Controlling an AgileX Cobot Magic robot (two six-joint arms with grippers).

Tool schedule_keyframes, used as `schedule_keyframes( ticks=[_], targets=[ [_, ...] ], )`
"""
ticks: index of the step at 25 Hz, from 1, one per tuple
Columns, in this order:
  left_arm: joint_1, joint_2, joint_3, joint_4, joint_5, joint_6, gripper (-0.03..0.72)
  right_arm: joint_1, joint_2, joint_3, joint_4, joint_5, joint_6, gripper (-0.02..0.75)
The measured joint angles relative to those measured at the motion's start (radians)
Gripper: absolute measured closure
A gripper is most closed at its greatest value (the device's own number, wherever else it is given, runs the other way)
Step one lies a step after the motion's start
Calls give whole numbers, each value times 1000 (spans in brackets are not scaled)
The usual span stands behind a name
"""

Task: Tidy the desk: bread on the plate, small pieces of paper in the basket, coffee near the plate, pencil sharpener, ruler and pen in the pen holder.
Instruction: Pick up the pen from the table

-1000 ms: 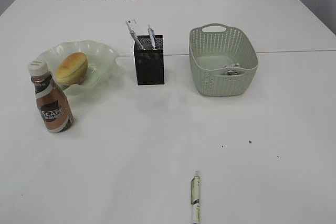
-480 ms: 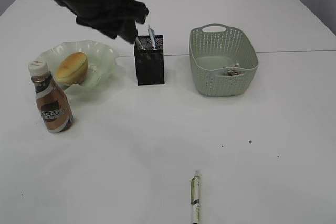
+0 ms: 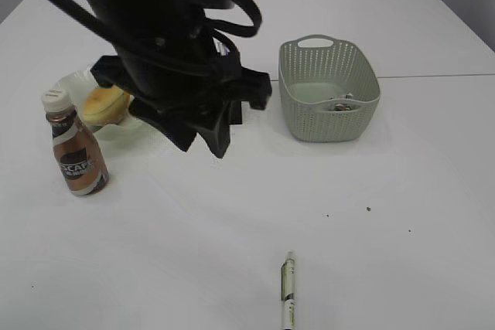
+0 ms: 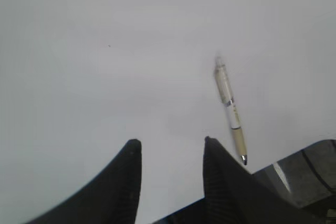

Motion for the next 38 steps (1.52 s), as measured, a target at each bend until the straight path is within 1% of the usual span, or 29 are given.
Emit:
schedule_keyframes(
  ticks=[2,10,13,16,20,25,30,38],
  targets=[
    [-38,12,0,0,20,-58,396,0,0,0,6,0,2,386],
    [-180,132,0,-10,33,-220,396,0,0,0,65,0,2,386],
    [-223,181,0,-43,4,-257,395,0,5,0,91,0,2,386],
    [-248,224,0,-91,-60,-279,394,0,18,0,99,0,2,386],
    [-258,270,0,-97,-119,-304,394,0,31,0,131,0,0,386],
    [-258,328,0,-48,-138,-347,394,0,34,0,153,0,-5,386],
    [-258,377,0,-22,-144,-353,393,0,34,0,176,0,-6,386],
    [-256,435,-2,-10,-158,-355,393,0,34,0,203,0,-24,387]
  ],
)
